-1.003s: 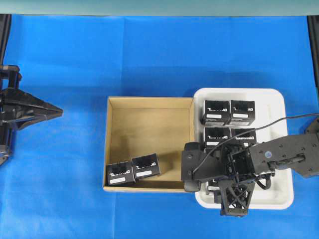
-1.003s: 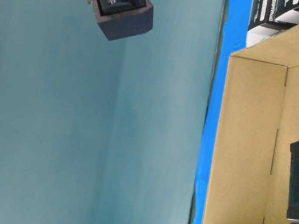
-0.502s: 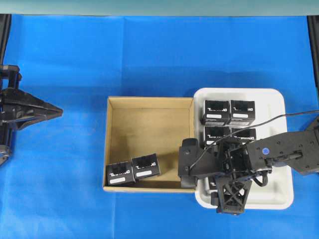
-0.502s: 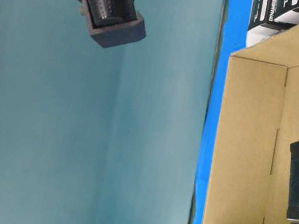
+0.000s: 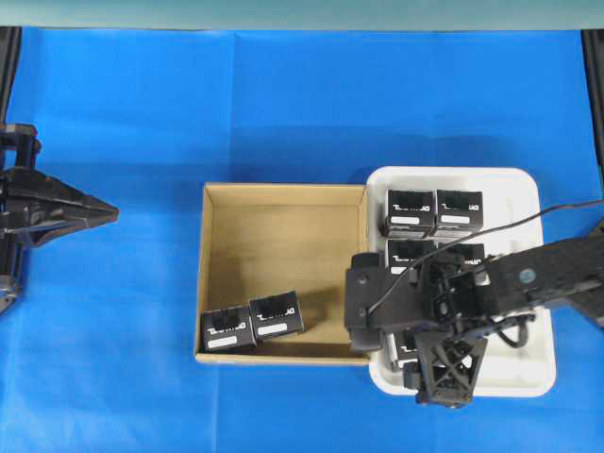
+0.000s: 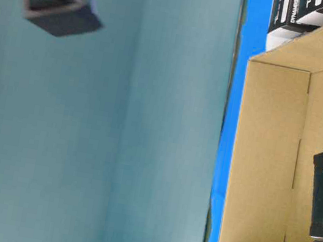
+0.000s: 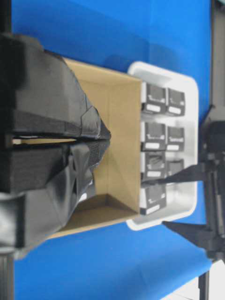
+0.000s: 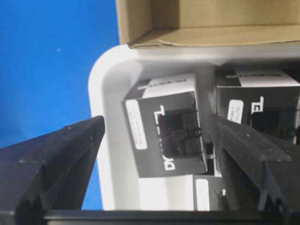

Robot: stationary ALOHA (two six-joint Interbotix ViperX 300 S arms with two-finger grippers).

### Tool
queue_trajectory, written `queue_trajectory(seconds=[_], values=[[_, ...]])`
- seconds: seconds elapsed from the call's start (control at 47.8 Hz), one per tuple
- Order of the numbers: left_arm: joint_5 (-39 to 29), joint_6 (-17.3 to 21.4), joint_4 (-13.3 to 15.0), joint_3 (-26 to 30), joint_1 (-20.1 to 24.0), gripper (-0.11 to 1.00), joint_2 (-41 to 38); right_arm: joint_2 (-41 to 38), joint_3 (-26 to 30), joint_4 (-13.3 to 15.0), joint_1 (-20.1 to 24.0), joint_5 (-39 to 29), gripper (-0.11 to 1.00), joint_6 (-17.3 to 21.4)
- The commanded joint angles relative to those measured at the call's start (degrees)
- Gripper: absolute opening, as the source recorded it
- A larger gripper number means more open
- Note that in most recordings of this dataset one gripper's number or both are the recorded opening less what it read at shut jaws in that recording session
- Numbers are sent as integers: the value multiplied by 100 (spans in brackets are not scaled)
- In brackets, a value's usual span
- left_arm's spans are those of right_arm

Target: Pick the box from inside the cardboard box.

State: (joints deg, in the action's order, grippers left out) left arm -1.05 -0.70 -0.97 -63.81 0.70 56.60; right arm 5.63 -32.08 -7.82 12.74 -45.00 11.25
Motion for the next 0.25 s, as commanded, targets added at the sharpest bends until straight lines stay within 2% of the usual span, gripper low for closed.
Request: queue_trajectory(seconds=[0.0,0.23], values=[[53,-9,-9,158,-26,1,-18,308,123,-9,-79,35,93,9],[53,-9,-9,158,-70,1,-18,1125,97,-9,-378,299,93,193]])
